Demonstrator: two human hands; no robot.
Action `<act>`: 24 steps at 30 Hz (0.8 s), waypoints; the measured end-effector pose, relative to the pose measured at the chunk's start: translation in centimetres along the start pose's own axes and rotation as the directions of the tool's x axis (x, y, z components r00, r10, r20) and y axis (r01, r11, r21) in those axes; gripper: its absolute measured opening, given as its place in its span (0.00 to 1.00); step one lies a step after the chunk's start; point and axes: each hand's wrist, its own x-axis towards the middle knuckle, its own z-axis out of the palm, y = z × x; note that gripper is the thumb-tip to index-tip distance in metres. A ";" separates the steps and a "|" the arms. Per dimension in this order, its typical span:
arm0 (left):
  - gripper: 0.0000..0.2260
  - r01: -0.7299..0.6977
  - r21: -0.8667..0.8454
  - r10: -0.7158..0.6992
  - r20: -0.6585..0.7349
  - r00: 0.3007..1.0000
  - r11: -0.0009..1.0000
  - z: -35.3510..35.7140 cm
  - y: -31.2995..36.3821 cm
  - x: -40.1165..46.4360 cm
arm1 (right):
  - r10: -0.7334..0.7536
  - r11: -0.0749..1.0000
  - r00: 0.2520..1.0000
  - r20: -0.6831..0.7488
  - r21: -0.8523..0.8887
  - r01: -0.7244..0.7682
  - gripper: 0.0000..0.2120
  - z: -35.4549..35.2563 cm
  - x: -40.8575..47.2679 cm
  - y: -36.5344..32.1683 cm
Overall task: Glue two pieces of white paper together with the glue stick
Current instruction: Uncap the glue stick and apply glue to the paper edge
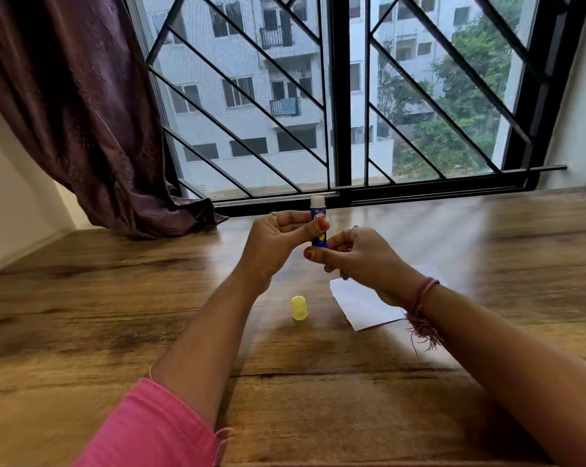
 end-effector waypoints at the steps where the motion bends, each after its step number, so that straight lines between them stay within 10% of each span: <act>1: 0.17 0.002 0.000 -0.002 0.002 1.000 1.000 0.0 0.0 0.0 | -0.003 1.000 1.000 0.005 -0.013 0.003 0.14 0.0 0.0 0.0; 12: 0.17 -0.010 0.020 0.009 0.017 1.000 1.000 0.0 -0.1 0.0 | 0.062 0.998 0.972 0.227 -0.035 -0.056 0.13 -1.3 -0.1 -0.5; 24: 0.16 0.010 0.008 -0.010 0.037 0.999 1.000 0.1 -0.5 0.2 | 0.033 0.994 0.999 0.024 -0.106 -0.030 0.17 -0.2 0.1 0.2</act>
